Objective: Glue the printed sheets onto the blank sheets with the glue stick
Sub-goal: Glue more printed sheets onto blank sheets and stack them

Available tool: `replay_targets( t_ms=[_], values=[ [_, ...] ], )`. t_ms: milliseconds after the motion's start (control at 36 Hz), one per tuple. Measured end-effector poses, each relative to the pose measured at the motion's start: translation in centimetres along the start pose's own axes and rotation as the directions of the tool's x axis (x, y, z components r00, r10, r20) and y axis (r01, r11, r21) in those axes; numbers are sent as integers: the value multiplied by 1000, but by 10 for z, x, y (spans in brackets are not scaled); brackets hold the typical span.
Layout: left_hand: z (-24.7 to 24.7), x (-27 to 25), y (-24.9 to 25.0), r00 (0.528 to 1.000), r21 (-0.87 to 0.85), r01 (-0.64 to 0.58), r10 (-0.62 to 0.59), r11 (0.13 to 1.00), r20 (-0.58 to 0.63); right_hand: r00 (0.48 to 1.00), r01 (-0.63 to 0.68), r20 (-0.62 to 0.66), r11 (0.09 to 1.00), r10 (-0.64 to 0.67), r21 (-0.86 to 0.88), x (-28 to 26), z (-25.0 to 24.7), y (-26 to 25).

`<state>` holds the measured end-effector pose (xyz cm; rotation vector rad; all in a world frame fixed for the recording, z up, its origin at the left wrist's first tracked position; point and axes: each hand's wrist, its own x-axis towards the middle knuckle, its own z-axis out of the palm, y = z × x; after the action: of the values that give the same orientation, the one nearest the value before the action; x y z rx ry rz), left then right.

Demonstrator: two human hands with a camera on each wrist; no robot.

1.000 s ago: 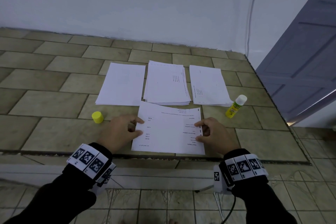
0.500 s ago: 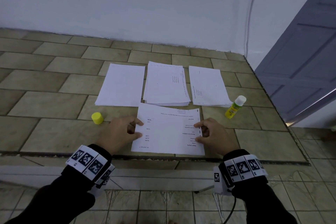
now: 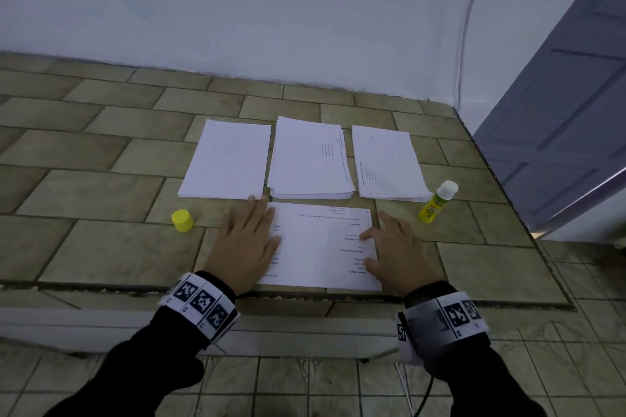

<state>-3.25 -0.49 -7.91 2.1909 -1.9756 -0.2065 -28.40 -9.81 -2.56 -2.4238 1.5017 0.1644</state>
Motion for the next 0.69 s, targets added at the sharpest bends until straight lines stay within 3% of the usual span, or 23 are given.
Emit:
replay_targets(
  t_ms=[139,306,472,556,694],
  values=[
    [15,-2,-3,999,4,42,-42,999,-15,996,25,-86,999,-29,-41,-2,11,-17],
    [15,0,2,997,38,34,-32,999,-67,971,238,-13,970,-238,50,9,37,-74],
    [18,-2,3,996,72,16,-10,997,-92,952,301,-45,953,-302,-12,33,62,-96],
    [19,-1,0,995,79,19,-12,997,-94,955,285,-72,957,-289,-58,37,64,-81],
    [18,-2,0,994,91,16,-6,996,-107,985,124,-116,991,-129,-49,33,54,-27]
  ],
)
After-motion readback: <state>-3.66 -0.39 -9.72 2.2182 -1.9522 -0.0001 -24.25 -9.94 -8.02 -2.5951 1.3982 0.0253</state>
